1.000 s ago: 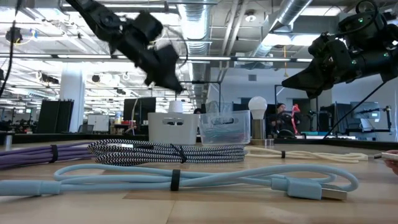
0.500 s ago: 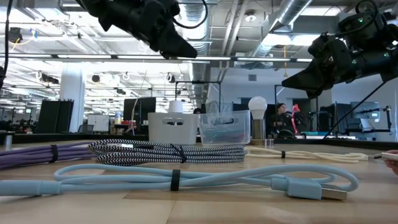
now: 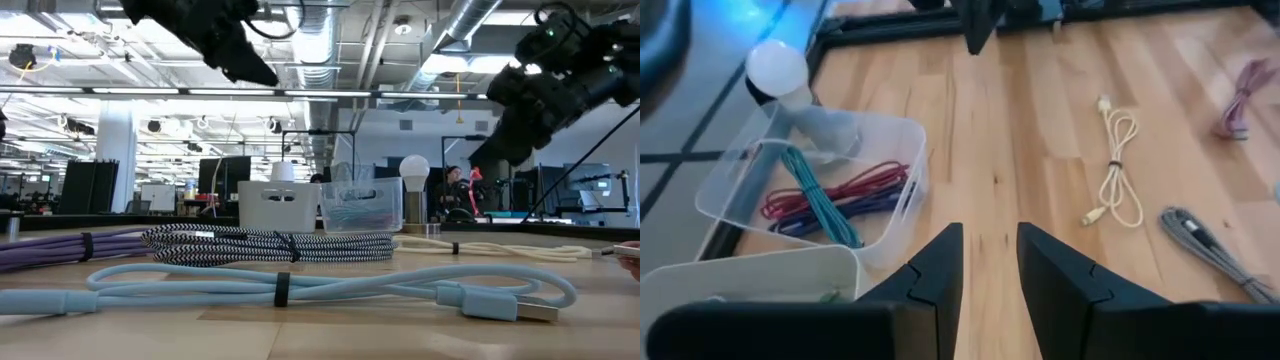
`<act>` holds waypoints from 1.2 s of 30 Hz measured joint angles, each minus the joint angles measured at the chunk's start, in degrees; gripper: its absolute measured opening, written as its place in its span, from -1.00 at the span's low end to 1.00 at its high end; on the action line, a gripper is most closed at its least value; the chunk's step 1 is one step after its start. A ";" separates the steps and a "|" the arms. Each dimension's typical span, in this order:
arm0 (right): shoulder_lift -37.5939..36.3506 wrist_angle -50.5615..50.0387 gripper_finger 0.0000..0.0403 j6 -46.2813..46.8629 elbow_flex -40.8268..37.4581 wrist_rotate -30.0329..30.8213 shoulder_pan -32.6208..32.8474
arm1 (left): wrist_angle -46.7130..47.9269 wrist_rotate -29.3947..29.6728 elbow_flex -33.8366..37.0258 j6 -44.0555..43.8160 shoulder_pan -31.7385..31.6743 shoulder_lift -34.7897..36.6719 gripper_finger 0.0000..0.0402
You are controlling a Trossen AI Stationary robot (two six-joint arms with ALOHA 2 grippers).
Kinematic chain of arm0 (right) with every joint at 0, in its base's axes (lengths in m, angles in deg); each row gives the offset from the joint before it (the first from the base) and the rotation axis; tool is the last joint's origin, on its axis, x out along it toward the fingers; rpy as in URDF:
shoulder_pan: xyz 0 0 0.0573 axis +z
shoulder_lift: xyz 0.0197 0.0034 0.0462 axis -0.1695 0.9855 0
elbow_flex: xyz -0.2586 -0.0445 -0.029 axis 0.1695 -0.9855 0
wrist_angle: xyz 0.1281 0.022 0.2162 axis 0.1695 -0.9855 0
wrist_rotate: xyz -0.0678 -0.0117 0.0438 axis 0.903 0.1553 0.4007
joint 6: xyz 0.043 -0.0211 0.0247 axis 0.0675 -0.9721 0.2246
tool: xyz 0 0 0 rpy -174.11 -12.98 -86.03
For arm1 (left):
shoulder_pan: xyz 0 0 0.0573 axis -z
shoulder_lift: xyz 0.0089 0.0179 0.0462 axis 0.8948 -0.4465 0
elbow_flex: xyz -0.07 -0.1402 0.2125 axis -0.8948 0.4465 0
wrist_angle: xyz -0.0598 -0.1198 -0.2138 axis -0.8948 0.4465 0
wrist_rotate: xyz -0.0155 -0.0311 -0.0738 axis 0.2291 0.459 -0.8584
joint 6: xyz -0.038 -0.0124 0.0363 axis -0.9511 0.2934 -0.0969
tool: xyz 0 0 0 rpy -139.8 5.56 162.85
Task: Pick & Place USB Port
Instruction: Put the yellow charger cable into the white bin
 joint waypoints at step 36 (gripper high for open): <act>18.28 -1.38 -0.62 16.26 11.28 -8.64 19.37 | -0.86 6.02 12.00 -6.57 -0.01 15.85 -0.52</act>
